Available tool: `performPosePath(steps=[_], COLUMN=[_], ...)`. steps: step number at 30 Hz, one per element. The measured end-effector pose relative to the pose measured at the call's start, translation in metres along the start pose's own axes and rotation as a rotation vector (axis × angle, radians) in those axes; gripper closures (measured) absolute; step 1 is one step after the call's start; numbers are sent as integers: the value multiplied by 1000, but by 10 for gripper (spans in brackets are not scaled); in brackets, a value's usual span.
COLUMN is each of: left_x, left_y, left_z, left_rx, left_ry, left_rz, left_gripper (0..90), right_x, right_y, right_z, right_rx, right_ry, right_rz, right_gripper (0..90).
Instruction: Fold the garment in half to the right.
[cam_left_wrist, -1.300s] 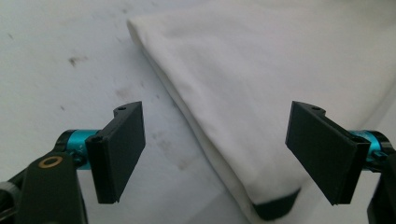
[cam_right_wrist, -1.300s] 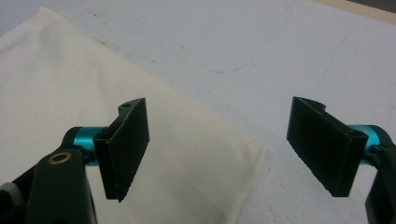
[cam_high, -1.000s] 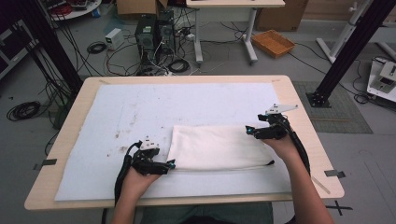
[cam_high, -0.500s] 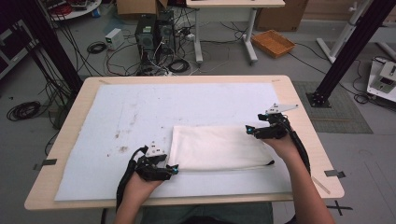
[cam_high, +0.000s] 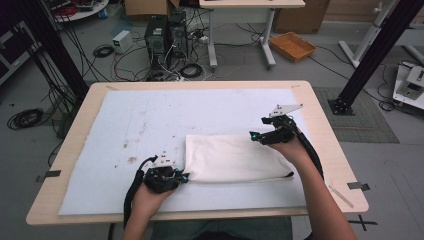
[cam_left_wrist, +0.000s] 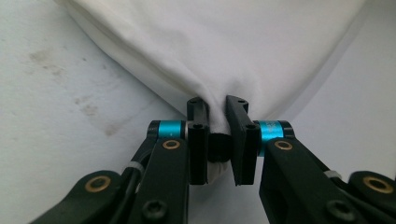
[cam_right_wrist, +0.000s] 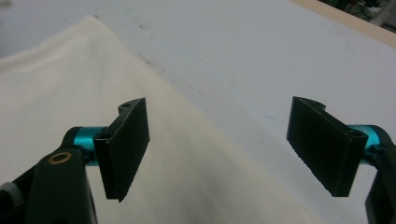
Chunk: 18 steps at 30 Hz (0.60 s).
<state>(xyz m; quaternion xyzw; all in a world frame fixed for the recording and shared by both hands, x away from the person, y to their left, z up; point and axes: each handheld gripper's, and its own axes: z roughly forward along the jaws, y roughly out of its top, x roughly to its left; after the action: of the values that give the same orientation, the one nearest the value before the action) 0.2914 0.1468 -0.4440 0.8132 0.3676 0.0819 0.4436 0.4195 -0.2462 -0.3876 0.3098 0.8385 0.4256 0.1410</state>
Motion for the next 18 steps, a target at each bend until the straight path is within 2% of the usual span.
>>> performPosePath(steps=[3, 8, 11, 13, 16, 18], left_x=[1, 0, 0, 0, 0, 0], left_y=[1, 1, 0, 0, 0, 0], left_z=[-5, -3, -2, -3, -4, -3], left_rx=[-33, -29, -19, -30, -31, -26], left_ry=[-10, -9, -10, -12, -15, -17], left_rz=[6, 13, 19, 13, 17, 15], left_gripper=[797, 797, 797, 798, 798, 798], right_x=[5, 15, 24, 30, 40, 46], right_y=[11, 32, 43, 50, 59, 65], right_z=[10, 31, 48, 59, 76, 86], right_rx=[2, 19, 35, 56, 84, 86], right_ry=[28, 100, 122, 151, 168, 192], right_rz=[-14, -27, -54, -53, -81, -84], right_gripper=[215, 215, 215, 216, 215, 215])
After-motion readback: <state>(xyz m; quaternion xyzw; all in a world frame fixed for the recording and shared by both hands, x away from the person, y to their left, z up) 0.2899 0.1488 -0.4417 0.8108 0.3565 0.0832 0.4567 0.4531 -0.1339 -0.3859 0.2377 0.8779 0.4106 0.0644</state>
